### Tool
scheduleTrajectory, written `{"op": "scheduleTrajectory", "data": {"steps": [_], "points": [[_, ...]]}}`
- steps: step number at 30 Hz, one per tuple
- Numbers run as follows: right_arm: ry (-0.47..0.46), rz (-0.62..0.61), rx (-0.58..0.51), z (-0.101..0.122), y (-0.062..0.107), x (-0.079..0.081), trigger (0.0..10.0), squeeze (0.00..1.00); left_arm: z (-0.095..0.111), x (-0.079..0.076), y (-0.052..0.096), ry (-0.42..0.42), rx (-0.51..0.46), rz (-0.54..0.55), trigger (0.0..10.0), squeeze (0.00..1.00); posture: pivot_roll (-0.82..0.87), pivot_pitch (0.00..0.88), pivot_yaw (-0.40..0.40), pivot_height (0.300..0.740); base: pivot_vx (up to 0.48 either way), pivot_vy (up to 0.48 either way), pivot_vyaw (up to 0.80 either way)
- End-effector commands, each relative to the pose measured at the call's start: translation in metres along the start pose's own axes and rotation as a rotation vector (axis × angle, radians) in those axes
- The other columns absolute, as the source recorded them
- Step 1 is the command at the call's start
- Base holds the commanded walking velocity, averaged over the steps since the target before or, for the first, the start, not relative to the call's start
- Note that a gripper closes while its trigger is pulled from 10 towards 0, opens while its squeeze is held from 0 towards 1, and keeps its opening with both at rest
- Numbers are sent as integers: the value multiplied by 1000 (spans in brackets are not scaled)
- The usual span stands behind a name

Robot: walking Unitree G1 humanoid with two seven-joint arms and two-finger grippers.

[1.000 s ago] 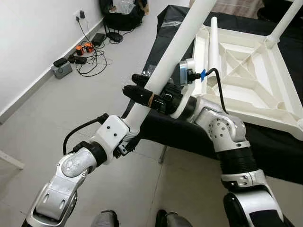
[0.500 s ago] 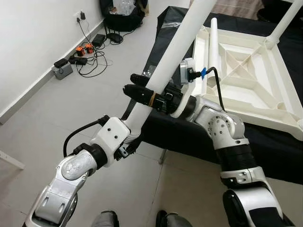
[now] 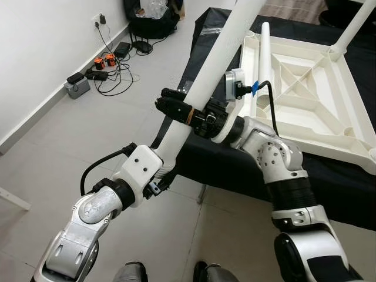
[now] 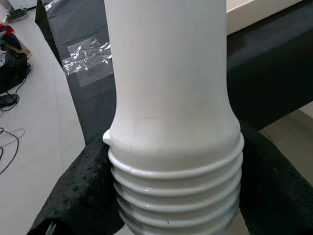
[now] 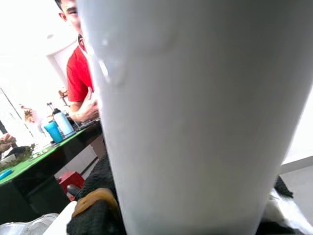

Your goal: Building children table

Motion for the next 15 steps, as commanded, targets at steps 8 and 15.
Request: {"op": "scheduleTrajectory", "data": {"steps": [8, 15], "points": [[20, 14, -20, 7, -7, 2, 0, 0, 5, -19, -4, 10, -16, -80, 10000, 0, 78, 145, -57, 740, 0, 0, 0], [23, 12, -26, 8, -7, 2, 0, 0, 4, -19, -4, 60, -7, -86, 10000, 1000, 77, 138, -56, 740, 0, 0, 0]]}}
Point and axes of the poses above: a point about 5 cm out from each wrist's last joint towards the gripper, its own y axis pointing back from the gripper into the wrist, its own z axis along the axis of the wrist's last joint, x = y × z, the point moved 4 cm from there along -y, pointing out of the wrist towards the gripper
